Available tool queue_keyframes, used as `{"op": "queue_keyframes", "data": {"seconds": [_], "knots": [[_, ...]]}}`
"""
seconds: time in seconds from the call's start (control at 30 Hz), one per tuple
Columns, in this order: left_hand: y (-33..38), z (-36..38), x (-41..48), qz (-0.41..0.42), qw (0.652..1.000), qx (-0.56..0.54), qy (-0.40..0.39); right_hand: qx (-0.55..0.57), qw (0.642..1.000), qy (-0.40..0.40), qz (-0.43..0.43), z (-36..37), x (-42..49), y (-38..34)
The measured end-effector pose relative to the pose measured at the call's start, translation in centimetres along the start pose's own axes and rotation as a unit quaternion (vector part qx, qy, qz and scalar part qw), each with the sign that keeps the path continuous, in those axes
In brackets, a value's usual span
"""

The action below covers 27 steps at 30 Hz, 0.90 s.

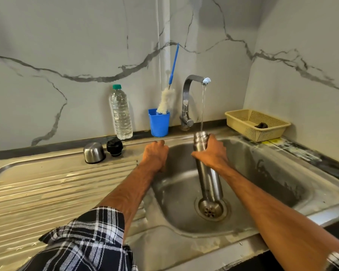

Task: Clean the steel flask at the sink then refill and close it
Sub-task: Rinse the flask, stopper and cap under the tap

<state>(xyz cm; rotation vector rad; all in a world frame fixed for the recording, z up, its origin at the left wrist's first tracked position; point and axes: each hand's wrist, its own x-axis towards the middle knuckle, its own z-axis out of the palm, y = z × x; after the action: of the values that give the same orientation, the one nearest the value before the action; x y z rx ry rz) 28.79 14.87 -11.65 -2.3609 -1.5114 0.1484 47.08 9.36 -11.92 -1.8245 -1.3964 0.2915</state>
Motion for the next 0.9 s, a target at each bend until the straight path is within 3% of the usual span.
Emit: {"op": "queue_keyframes", "data": {"seconds": [0.1, 0.2, 0.33, 0.43, 0.57, 0.67, 0.8, 0.9], "knots": [[-0.4, -0.1, 0.0, -0.008, 1.0, 0.001, 0.002, 0.034, 0.997, 0.066, -0.032, -0.7, 0.6, -0.3], [-0.1, -0.1, 0.0, -0.007, 1.0, 0.004, -0.009, -0.005, 1.0, -0.014, 0.003, -0.1, 0.4, 0.4], [0.0, -0.1, 0.1, -0.005, 1.0, 0.014, -0.004, 0.037, 0.998, 0.055, -0.024, -0.2, 0.8, 0.0], [0.1, -0.1, 0.0, -0.005, 1.0, 0.023, -0.003, 0.014, 1.0, -0.007, 0.003, 0.5, 0.5, 0.2], [0.0, -0.1, 0.1, -0.003, 1.0, 0.022, -0.006, 0.031, 0.998, 0.043, -0.023, 0.0, 0.7, 0.0], [0.1, 0.0, 0.0, -0.004, 1.0, 0.02, -0.005, -0.002, 1.0, -0.007, 0.004, 0.1, 0.4, 0.3], [0.0, 0.0, 0.1, -0.003, 1.0, 0.015, -0.001, 0.014, 0.999, 0.033, -0.005, -0.1, 0.6, 0.0], [-0.1, 0.2, 0.0, -0.003, 1.0, 0.018, -0.003, -0.02, 0.999, -0.025, 0.017, 0.3, 0.3, 0.1]]}}
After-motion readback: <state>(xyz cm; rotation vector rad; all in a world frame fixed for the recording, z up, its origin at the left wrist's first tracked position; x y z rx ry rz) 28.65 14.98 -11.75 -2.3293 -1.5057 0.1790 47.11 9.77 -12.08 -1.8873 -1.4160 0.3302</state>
